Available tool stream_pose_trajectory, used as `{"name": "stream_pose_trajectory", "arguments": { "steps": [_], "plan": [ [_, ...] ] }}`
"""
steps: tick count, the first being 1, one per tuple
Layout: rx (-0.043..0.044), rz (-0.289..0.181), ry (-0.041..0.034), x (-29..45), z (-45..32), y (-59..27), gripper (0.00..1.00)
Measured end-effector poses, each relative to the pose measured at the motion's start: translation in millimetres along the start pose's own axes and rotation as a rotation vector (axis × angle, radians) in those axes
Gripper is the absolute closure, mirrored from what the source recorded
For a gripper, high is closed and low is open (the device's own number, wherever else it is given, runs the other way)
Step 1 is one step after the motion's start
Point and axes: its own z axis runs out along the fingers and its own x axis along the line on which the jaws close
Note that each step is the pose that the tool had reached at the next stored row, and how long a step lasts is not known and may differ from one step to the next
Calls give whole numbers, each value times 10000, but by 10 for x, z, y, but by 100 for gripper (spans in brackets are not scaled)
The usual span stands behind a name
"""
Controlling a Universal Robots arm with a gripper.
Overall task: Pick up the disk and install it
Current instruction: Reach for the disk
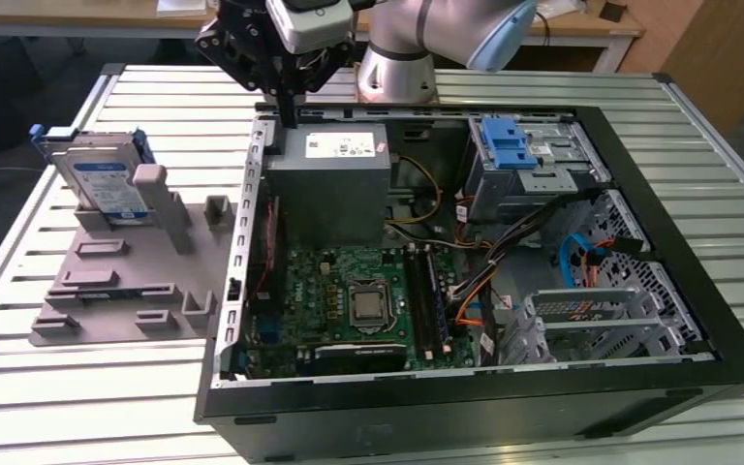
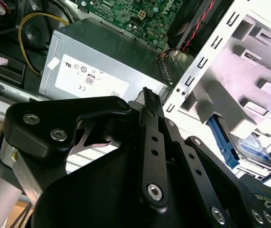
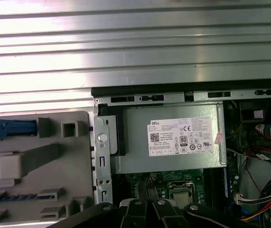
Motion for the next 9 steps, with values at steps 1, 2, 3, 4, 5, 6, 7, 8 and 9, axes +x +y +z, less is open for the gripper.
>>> {"name": "stream_pose_trajectory", "arguments": {
  "steps": [1, 2, 3, 4, 5, 6, 7, 8, 9],
  "plan": [
    [-1, 0, -1, 4, 0, 0, 89],
    [0, 0, 0, 8, 0, -1, 89],
    [-1, 0, 0, 12, 0, -1, 89],
    [0, 0, 0, 16, 0, -1, 89],
    [0, 0, 0, 20, 0, -2, 89],
    [0, 0, 0, 24, 1, -2, 89],
    [0, 0, 0, 28, 0, -2, 89],
    [0, 0, 0, 32, 1, -2, 89],
    [0, 0, 0, 36, 1, -3, 89]
  ]
}}
